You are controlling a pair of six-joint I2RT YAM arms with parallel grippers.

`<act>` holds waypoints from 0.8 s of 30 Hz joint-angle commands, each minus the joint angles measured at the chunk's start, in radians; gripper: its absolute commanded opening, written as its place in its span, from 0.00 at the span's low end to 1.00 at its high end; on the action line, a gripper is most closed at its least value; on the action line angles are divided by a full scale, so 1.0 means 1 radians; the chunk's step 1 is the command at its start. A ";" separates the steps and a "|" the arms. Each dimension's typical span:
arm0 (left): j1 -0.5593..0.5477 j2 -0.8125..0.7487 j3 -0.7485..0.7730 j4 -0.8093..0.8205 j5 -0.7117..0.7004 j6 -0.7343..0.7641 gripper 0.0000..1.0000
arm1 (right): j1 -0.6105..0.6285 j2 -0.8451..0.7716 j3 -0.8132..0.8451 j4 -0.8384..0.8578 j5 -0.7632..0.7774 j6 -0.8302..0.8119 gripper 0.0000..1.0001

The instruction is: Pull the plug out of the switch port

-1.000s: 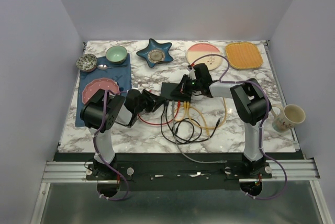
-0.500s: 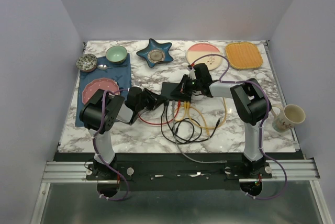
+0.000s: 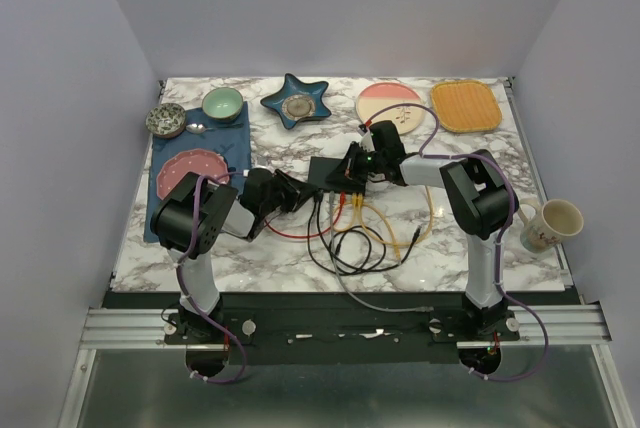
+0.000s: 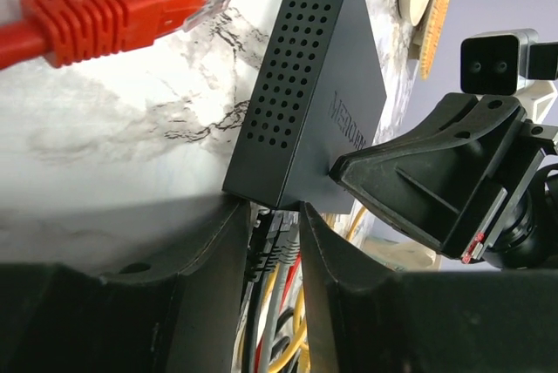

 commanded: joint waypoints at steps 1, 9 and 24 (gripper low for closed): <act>-0.007 0.016 -0.051 -0.135 -0.051 0.055 0.43 | 0.002 0.041 0.000 -0.071 0.047 -0.026 0.01; -0.007 0.029 -0.064 -0.098 -0.040 0.056 0.41 | 0.002 0.039 -0.001 -0.071 0.050 -0.030 0.01; -0.032 0.022 0.034 -0.285 -0.080 0.092 0.35 | 0.002 0.039 0.000 -0.074 0.048 -0.030 0.01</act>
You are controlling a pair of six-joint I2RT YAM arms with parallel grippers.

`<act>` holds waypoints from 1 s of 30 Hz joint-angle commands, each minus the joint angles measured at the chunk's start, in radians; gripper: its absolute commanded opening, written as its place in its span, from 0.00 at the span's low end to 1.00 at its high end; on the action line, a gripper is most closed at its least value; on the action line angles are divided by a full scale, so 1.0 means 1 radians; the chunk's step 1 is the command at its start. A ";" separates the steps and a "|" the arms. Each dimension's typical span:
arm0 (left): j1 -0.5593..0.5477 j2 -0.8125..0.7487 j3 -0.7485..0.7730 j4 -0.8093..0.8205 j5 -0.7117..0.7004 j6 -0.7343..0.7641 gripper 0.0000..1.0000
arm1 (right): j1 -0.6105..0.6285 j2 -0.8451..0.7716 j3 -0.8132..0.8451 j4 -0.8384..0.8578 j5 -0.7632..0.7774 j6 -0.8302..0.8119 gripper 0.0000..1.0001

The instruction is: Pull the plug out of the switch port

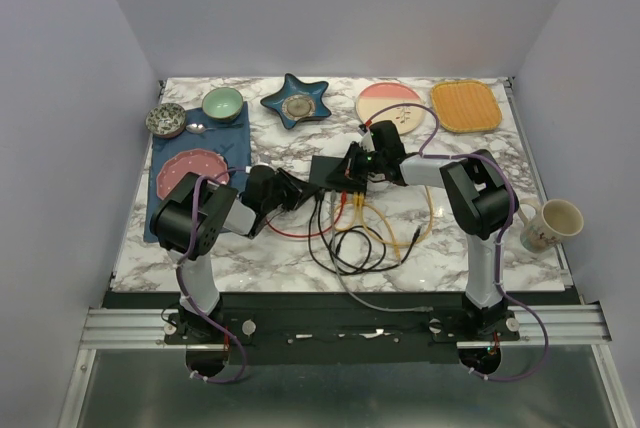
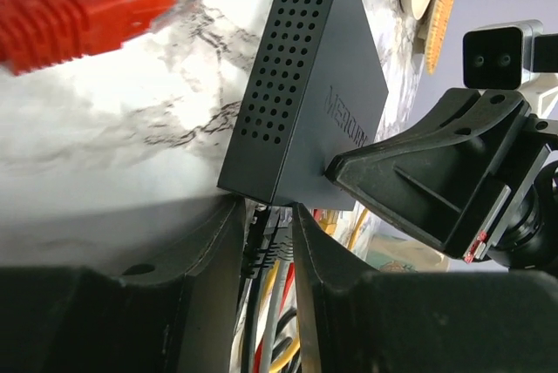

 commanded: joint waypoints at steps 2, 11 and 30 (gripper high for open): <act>-0.025 0.028 0.036 -0.288 -0.092 0.067 0.33 | 0.002 0.039 0.000 -0.074 0.050 -0.029 0.01; -0.033 0.042 0.059 -0.319 -0.092 0.079 0.19 | 0.002 0.039 -0.002 -0.074 0.047 -0.031 0.01; -0.070 0.068 0.031 -0.284 -0.061 0.101 0.37 | 0.002 0.041 0.003 -0.077 0.052 -0.031 0.01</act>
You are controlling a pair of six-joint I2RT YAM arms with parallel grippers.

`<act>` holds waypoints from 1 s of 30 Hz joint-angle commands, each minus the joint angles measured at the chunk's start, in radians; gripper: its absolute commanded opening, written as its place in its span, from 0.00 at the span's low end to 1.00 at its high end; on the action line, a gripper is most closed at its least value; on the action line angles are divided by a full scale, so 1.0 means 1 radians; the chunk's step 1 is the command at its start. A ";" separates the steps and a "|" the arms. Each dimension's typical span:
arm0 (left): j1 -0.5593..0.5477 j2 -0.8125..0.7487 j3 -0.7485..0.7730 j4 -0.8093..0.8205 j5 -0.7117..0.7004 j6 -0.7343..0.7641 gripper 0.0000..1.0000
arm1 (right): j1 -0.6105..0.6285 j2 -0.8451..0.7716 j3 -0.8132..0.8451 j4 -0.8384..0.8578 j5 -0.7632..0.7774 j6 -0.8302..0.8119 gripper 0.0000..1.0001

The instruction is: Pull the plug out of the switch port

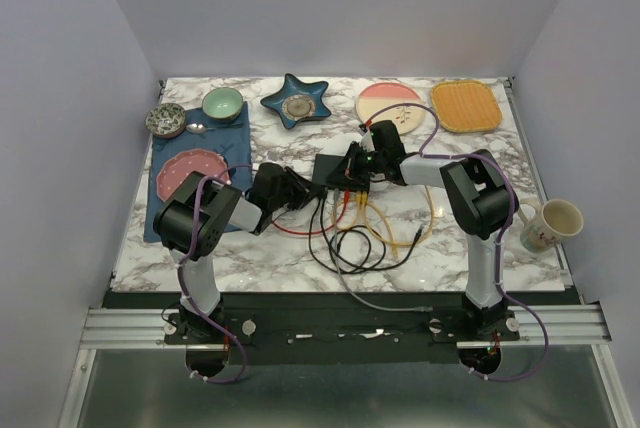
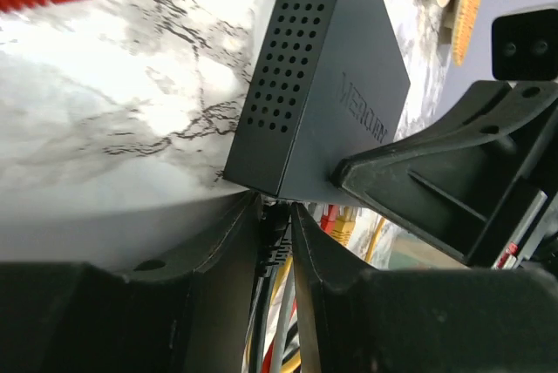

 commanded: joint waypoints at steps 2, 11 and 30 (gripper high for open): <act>-0.027 0.068 -0.031 -0.167 -0.022 0.051 0.33 | 0.002 0.039 0.001 -0.074 0.051 -0.031 0.01; -0.030 0.091 -0.025 -0.149 -0.022 0.028 0.19 | 0.001 0.038 -0.002 -0.076 0.052 -0.035 0.01; -0.029 0.099 -0.051 -0.087 -0.018 0.014 0.00 | 0.031 -0.162 -0.152 -0.117 0.166 -0.041 0.01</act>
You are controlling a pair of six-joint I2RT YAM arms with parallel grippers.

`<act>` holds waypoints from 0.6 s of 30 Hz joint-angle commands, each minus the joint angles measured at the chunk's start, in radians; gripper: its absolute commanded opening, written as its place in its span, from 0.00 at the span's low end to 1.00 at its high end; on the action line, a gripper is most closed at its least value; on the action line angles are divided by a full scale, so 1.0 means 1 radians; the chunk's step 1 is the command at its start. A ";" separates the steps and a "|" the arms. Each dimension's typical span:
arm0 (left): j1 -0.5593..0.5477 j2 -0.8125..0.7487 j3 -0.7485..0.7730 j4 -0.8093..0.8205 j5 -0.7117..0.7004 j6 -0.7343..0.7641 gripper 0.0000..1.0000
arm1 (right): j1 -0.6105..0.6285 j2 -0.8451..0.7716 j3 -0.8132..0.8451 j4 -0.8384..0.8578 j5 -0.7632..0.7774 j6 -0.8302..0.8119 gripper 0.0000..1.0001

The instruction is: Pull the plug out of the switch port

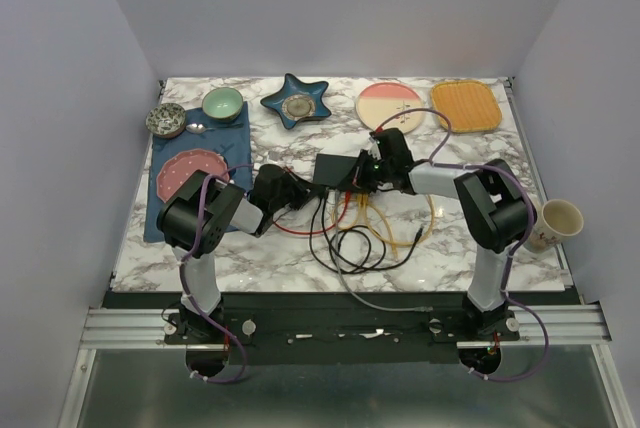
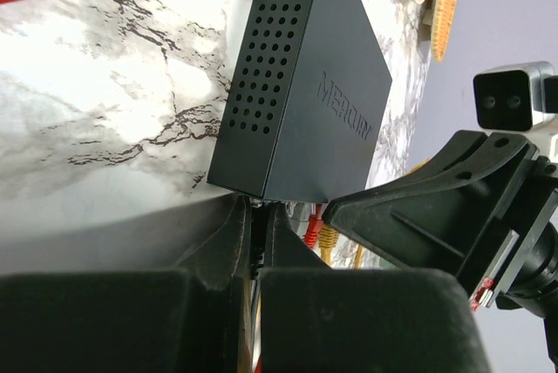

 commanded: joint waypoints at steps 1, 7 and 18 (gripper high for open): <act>-0.019 0.070 -0.039 -0.173 -0.013 0.029 0.00 | 0.024 0.000 -0.007 -0.071 0.039 -0.023 0.01; -0.019 0.062 -0.045 -0.170 -0.013 0.032 0.00 | 0.028 0.026 0.018 -0.088 0.029 -0.025 0.01; -0.025 -0.001 -0.102 -0.202 0.004 0.084 0.00 | 0.030 0.131 0.145 -0.183 0.061 -0.023 0.01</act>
